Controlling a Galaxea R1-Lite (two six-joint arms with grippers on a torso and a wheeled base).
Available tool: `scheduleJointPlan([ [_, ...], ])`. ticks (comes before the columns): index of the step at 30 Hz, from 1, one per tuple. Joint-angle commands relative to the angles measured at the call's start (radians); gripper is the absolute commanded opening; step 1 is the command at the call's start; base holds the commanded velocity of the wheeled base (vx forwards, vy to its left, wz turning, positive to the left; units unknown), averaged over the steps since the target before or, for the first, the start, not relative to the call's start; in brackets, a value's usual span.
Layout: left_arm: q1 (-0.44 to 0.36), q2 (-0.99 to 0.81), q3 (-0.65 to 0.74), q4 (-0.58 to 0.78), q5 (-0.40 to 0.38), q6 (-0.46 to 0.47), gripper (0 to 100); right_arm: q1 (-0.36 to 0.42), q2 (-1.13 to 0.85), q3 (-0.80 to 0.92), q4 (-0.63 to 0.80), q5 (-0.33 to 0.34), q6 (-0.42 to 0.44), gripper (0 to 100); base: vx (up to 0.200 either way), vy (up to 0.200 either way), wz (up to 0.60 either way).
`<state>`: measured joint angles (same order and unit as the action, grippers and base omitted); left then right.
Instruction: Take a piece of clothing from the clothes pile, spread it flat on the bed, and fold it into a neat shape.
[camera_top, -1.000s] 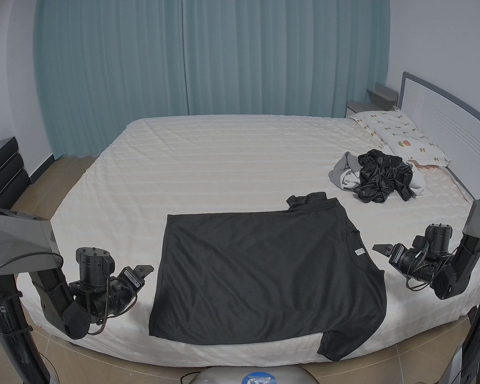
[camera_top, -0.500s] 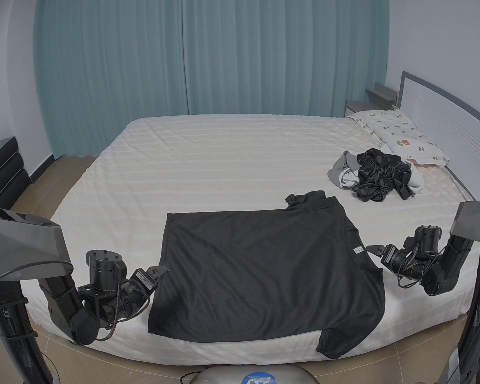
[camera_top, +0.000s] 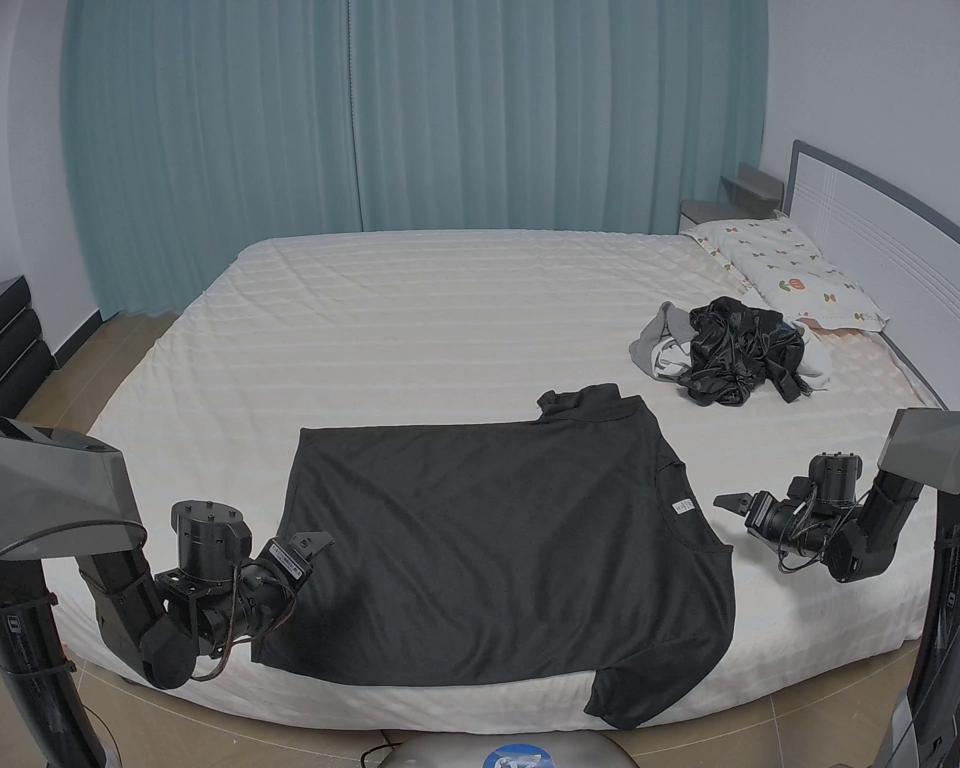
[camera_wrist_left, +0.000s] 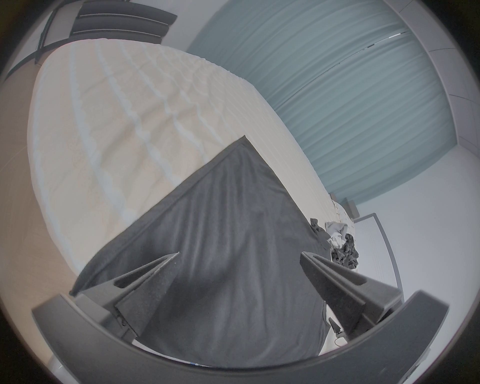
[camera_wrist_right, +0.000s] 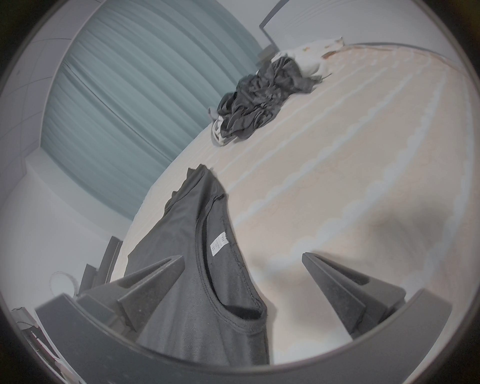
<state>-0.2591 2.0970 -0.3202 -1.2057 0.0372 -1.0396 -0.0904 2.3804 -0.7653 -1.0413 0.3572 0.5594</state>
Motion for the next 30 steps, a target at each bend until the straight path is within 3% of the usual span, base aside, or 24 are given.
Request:
scheduleJointPlan([
  [1, 0.020, 0.005, 0.000, 0.000, -0.002, 0.000, 100, 0.012, 0.028, -0.054, 0.029, 0.017, 0.001, 100, 0.000, 0.000, 0.00],
  [16, 0.021, 0.014, -0.002, 0.000, -0.002, 0.000, 100, 0.089, 0.121, -0.193, 0.087, 0.039, 0.002, 100, 0.000, 0.000, 0.00],
  [17, 0.023, 0.014, 0.000, 0.000, -0.002, -0.002, 100, 0.087, 0.126, -0.200, 0.087, 0.034, 0.002, 0, 0.000, 0.000, 0.00],
  [30, 0.021, 0.017, 0.006, 0.000, -0.002, 0.001, 100, 0.032, 0.112, -0.186, 0.081, 0.032, 0.002, 0, 0.000, 0.000, 0.00],
])
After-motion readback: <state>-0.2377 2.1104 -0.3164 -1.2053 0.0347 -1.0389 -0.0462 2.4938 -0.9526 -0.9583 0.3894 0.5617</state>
